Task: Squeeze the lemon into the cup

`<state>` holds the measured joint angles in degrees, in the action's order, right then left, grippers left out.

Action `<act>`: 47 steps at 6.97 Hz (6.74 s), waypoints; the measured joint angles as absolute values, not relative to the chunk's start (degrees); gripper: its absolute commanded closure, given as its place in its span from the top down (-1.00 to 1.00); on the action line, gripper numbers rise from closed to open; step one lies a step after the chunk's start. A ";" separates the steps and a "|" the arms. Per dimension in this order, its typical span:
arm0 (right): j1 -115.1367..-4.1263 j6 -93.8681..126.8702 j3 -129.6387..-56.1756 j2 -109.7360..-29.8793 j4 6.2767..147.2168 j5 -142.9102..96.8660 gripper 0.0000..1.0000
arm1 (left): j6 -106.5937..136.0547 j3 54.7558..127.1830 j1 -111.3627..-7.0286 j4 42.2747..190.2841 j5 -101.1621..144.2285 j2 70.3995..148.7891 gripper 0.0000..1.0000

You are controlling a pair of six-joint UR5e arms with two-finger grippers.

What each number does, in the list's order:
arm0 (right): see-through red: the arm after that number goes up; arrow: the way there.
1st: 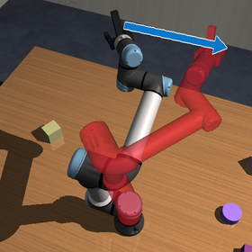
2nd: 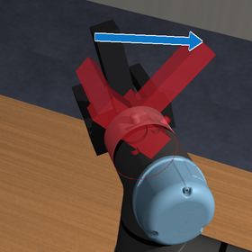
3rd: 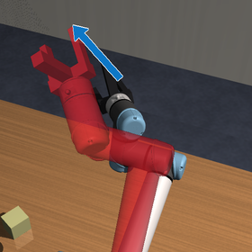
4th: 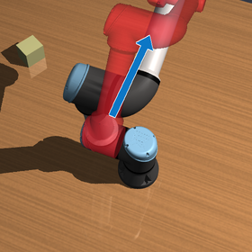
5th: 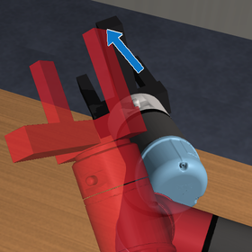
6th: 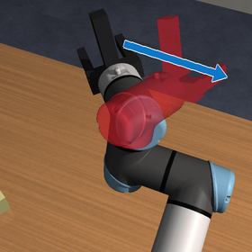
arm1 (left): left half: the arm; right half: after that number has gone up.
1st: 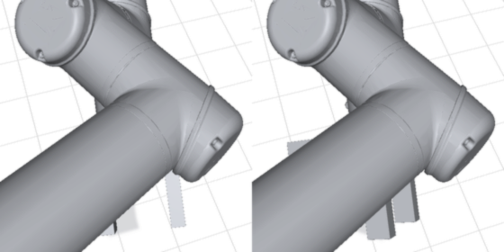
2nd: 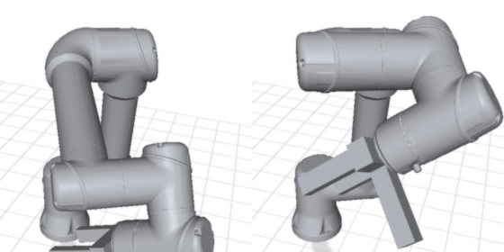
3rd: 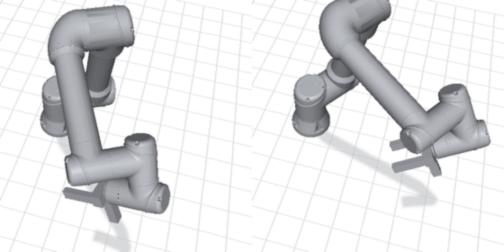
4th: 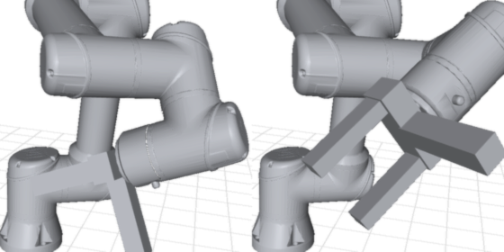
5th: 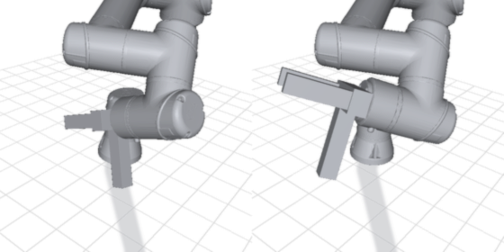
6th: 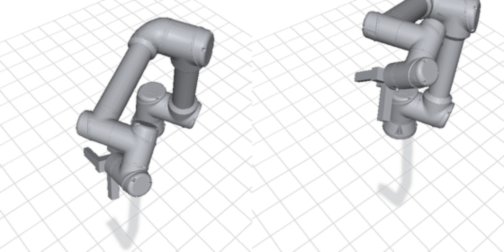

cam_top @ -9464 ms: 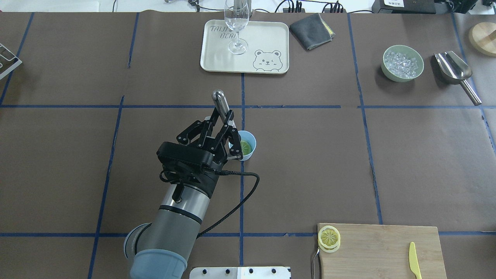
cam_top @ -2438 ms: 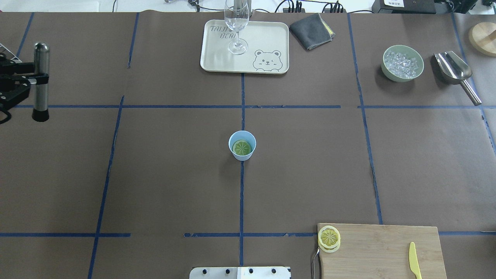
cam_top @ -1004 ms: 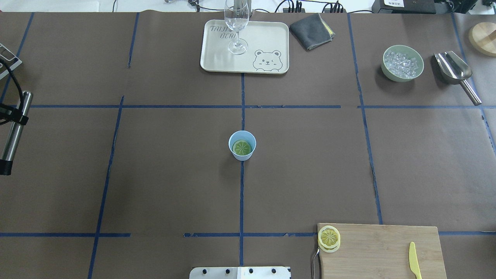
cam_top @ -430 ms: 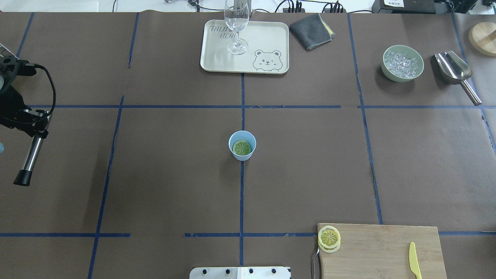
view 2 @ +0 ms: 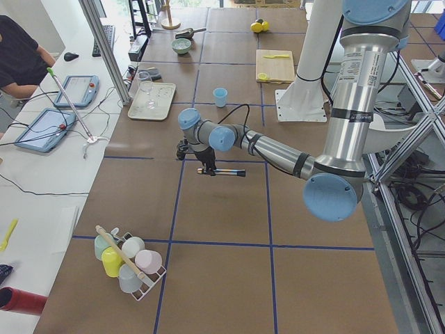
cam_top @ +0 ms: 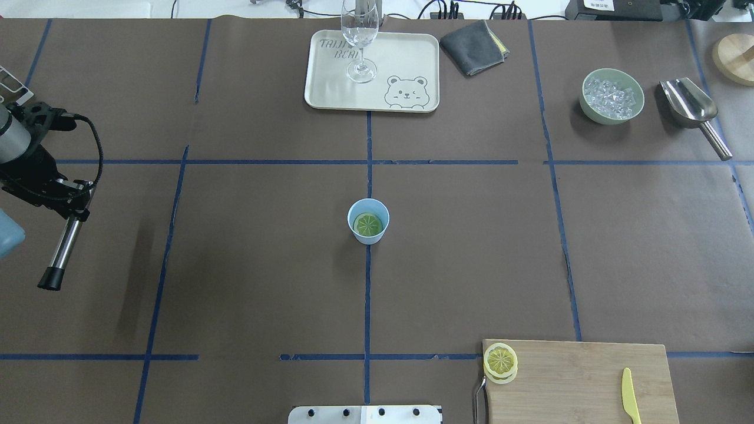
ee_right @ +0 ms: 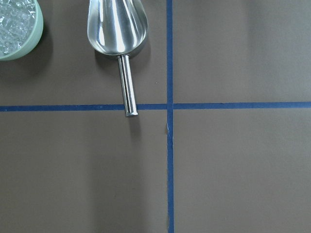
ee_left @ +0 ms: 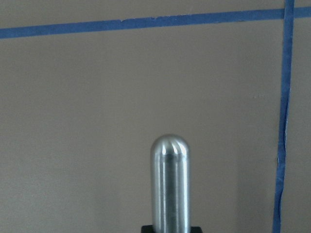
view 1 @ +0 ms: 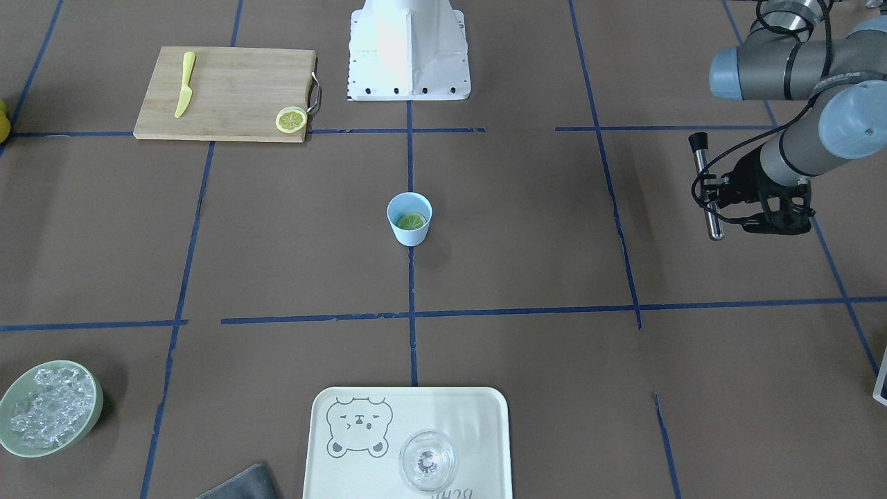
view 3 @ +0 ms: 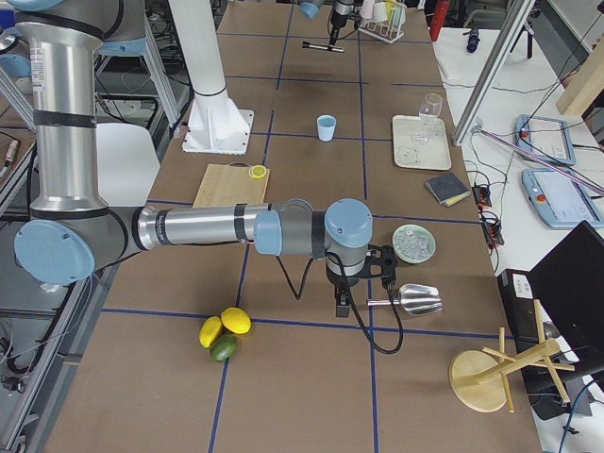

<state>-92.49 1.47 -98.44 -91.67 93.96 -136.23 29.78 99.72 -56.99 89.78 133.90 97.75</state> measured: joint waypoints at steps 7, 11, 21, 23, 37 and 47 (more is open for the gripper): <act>-92.54 1.41 -98.96 -91.60 93.96 -136.23 1.00 | 38.45 91.66 -53.22 100.47 134.01 99.66 -0.78; -92.47 1.46 -99.04 -91.66 93.96 -136.25 1.00 | 38.12 90.07 -52.69 101.78 133.73 100.28 1.00; -92.46 1.61 -99.66 -91.59 93.95 -136.66 1.00 | 33.37 103.18 -72.16 101.05 134.09 98.49 1.00; -92.51 1.60 -99.71 -91.59 93.95 -136.67 1.00 | 21.87 101.56 -76.49 100.98 133.70 96.32 1.00; -92.55 1.76 -99.21 -92.43 94.13 -136.81 1.00 | -3.97 94.01 -89.06 93.89 133.25 87.87 1.00; -92.55 2.16 -98.90 -93.08 94.04 -136.22 1.00 | -5.10 94.74 -89.47 89.65 133.42 89.11 1.00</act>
<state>-92.55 2.16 -98.90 -93.08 94.04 -136.22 -5.10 94.74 -89.47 89.65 133.42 89.11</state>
